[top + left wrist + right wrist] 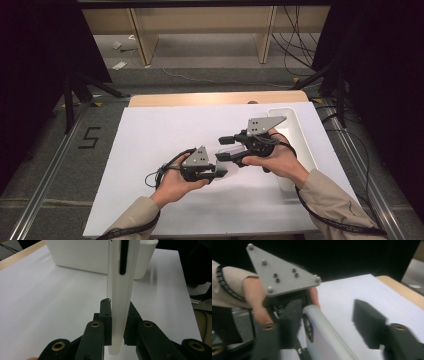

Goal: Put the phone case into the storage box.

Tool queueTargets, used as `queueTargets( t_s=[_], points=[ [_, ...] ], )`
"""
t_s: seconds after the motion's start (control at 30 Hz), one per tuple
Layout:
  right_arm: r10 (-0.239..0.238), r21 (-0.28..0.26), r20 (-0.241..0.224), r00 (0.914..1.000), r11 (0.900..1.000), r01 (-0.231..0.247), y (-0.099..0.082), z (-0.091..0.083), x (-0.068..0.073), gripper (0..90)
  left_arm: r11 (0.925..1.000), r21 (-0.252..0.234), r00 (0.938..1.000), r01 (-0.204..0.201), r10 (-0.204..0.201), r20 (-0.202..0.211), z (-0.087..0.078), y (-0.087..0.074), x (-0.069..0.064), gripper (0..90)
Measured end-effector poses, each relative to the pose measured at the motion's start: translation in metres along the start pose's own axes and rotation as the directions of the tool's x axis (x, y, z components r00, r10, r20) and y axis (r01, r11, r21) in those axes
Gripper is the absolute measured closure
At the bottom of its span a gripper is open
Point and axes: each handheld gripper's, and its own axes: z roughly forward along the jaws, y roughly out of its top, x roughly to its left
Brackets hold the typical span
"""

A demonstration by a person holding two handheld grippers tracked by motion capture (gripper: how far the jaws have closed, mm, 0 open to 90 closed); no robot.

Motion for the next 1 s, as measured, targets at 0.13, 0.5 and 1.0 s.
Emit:
queueTargets(
  t_s=[0.13,0.5,1.0],
  points=[
    [0.010,-0.028,0.050,0.9987,0.9996,-0.008,-0.001,-0.001,-0.003,26.2,0.9997,0.007,0.9987,0.023,-0.022,-0.045,-0.001,0.000,0.000,80.4],
    [0.064,-0.109,0.171,0.9832,0.9930,-0.046,-0.004,-0.009,-0.009,16.4,0.9958,-0.007,0.9808,0.091,-0.091,-0.172,-0.006,0.004,0.000,80.3],
    [0.110,-0.154,0.305,0.9461,0.9860,-0.065,-0.013,-0.003,-0.009,5.0,0.9776,-0.042,0.9378,0.206,-0.210,-0.277,-0.009,0.006,0.005,80.3]
  ],
)
